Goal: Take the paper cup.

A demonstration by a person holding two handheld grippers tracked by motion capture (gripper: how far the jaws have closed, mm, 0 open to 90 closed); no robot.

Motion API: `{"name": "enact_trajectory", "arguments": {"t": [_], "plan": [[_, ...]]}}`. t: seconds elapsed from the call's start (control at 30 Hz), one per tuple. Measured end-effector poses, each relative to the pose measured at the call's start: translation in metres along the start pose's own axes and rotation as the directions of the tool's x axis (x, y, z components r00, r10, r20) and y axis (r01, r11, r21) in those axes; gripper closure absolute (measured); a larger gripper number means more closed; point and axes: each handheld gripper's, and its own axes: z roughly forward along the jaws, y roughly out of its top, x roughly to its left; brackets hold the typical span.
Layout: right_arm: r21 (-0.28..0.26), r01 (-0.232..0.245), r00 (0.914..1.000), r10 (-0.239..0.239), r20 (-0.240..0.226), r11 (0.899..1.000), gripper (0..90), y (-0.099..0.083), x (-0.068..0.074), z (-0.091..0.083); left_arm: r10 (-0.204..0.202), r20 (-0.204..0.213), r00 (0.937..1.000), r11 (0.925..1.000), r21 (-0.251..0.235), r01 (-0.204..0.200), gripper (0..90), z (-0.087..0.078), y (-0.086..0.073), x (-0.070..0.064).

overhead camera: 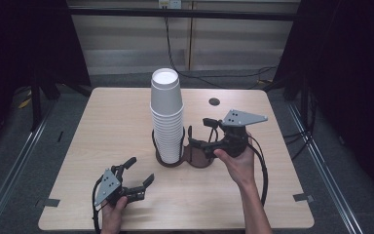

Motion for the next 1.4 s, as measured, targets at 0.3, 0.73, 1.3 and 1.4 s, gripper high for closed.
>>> {"name": "enact_trajectory", "arguments": {"t": [0.3,0.73,1.3,1.4], "plan": [[0.009,0.015,0.9999,-0.015,0.001,1.000,13.9,0.019,-0.002,0.003,0.000,0.001,1.0000,1.0000,-0.001,0.000,15.7,0.000,0.000,0.000],[0.052,0.068,0.9969,-0.066,-0.041,0.996,14.6,0.054,-0.004,0.010,-0.001,0.000,1.0000,1.0000,0.000,0.001,15.7,0.000,0.000,0.000],[0.092,0.086,0.9931,-0.078,-0.088,0.992,13.8,0.097,-0.008,0.029,0.017,-0.006,0.9998,0.9999,0.003,-0.016,15.7,0.000,0.000,0.001],[0.107,0.091,0.9927,-0.082,-0.089,0.990,13.8,0.103,-0.009,0.034,0.017,-0.006,0.9998,0.9999,0.003,-0.017,15.7,0.000,0.000,0.001]]}}
